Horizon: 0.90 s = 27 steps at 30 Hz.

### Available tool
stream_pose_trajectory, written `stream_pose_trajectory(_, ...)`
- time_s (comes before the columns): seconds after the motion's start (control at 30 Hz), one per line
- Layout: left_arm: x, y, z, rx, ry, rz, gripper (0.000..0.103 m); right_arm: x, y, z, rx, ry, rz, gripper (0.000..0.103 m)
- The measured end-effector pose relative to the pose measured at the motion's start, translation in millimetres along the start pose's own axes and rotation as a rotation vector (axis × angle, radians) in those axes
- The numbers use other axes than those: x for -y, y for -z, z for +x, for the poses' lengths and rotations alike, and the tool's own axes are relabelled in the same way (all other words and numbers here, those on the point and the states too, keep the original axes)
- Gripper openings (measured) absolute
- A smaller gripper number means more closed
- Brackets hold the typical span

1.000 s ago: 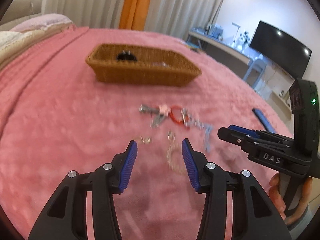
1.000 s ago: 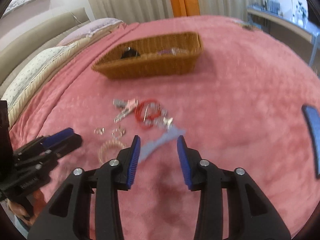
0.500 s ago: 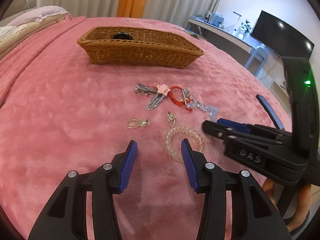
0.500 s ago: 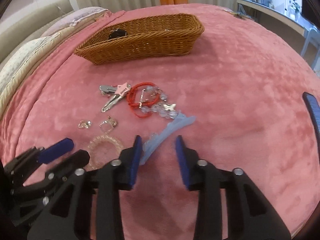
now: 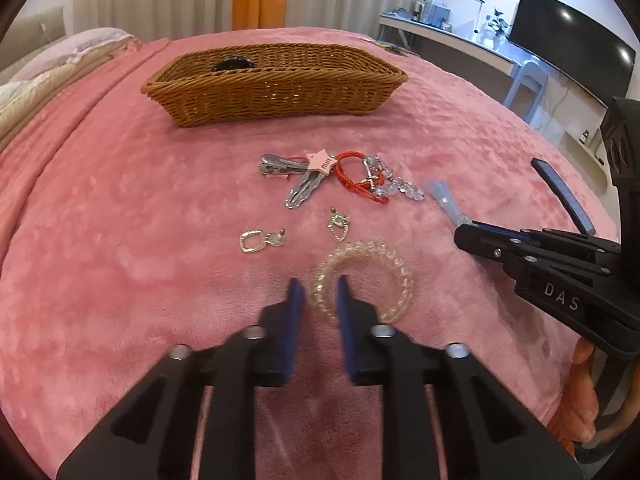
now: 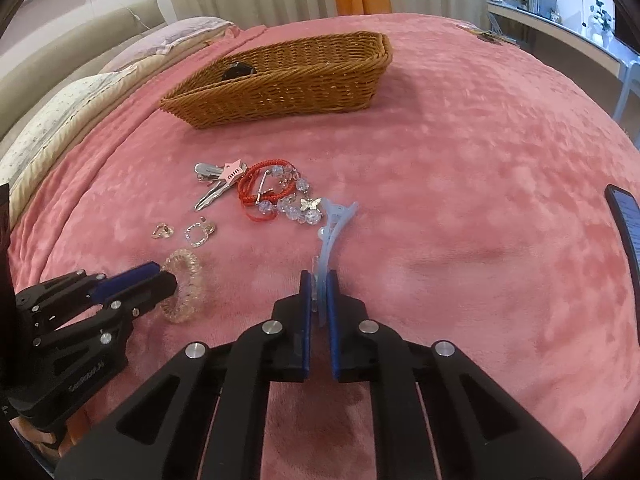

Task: Organize jewelry
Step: 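Grasp the pinkish bead bracelet with the left tool while the right tool grasps the blue hair clip, then place the bracelet and blue clip into the basket, open both tools, withdraw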

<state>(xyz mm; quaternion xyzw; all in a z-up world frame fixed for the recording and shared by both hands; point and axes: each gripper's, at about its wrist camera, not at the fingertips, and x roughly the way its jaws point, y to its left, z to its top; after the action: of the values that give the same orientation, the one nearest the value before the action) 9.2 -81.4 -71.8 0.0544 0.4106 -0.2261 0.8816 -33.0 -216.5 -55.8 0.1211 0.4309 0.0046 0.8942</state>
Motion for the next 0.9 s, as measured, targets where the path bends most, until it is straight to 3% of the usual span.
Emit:
stream_pose_trajectory(0.53,-4,-16,-38,0.122,0.012,-0.027,0.007,0,-17,-37,0.1,-0.041,-0.012,0.006)
stream_pose_trajectory(0.77,-11,-56,-57,0.201,-0.014,-0.004,0.007,-5,-51,-60,0.166,-0.097,-0.018,0.006)
stream_pose_trajectory(0.9,-20,-87,-54,0.236,-0.036,0.004,0.007,-7,-88,-60,0.204,-0.083,-0.041,0.006)
